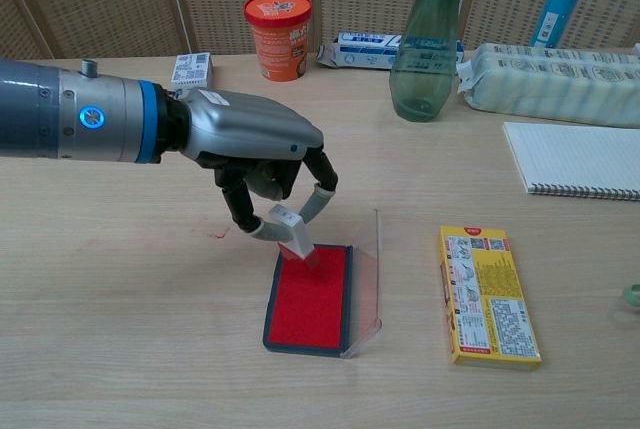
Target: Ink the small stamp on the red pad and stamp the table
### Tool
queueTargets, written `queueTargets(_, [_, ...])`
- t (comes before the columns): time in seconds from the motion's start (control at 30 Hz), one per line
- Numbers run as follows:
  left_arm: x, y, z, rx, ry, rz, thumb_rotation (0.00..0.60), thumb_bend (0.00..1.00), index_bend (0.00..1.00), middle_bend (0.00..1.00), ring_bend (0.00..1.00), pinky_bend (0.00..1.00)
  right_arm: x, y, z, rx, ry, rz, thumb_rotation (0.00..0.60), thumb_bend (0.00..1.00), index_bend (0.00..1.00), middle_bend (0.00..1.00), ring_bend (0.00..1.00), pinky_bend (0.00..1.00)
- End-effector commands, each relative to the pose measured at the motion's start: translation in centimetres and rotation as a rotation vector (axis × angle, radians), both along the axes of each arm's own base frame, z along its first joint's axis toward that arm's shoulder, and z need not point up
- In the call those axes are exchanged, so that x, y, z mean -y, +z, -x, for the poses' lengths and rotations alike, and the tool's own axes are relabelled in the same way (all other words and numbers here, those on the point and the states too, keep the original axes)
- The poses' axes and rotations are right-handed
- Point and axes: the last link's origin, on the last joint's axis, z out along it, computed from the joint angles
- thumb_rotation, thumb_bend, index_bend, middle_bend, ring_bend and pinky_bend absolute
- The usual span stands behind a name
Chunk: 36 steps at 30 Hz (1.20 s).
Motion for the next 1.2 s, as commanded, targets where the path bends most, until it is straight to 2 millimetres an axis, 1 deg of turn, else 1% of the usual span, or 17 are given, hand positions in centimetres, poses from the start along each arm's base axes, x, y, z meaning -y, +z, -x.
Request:
queueTargets(0.03, [0.2, -0.9, -0.3, -0.013, -0.012, 0.012, 0.571, 0.38, 0.64, 1.0, 1.0, 0.93, -0.1, 0.1, 0.1, 0.0, -0.002, 0.004, 0.59, 0.26, 0.44, 0.44, 0.47, 0.37])
queueTargets(0.3, [0.5, -2.2, -0.6, -0.047, -0.033, 0.021, 0.569, 0.38, 0.64, 1.0, 1.0, 0.93, -0.5, 0.3, 0.4, 0.002, -0.01, 0.01, 0.592, 0.26, 0.44, 0.44, 0.47, 0.37])
queueTargets(1.2, [1.4, -4.5, -0.7, -0.108, -0.057, 0.047, 0.572, 0.38, 0.64, 1.0, 1.0, 0.93, -1.1, 0.8, 0.9, 0.004, -0.022, 0.03, 0.591, 0.26, 0.44, 0.44, 0.47, 0.37])
